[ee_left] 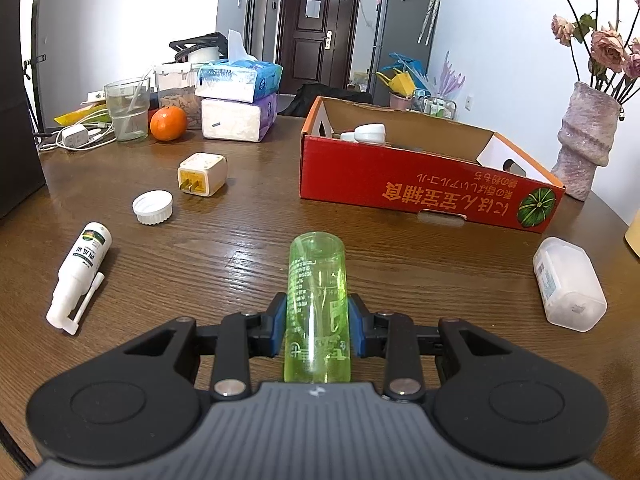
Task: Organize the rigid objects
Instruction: 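Carry the green bottle and white cap with both tools over the cardboard box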
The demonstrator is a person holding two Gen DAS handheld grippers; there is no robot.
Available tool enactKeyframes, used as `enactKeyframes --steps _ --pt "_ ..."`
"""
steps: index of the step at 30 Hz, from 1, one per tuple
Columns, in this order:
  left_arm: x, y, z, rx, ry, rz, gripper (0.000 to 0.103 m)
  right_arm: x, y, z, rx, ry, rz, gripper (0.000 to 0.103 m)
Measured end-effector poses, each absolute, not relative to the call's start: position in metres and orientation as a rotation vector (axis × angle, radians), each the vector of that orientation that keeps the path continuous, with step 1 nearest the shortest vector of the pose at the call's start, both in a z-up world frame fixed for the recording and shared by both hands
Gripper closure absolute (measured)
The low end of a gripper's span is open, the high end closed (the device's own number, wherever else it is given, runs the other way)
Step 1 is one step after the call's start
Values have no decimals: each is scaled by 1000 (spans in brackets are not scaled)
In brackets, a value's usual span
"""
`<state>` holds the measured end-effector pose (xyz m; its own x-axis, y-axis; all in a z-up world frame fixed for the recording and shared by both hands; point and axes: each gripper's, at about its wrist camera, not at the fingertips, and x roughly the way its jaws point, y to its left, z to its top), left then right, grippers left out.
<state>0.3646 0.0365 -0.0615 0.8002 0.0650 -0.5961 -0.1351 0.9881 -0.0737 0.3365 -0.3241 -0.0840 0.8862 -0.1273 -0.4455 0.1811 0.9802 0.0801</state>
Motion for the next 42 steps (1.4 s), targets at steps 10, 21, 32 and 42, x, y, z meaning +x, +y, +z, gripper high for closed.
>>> enactKeyframes --steps 10,21,32,42 --pt "360 33 -58 -117 628 73 71 329 -282 -80 112 444 -79 64" --pt "354 34 -48 -142 621 19 71 331 -247 -72 107 436 15 64" --pt "347 36 -33 -172 584 -22 71 335 -217 -61 95 421 83 64" --pt "348 30 -18 -156 554 -22 71 346 -197 -50 92 401 149 64"
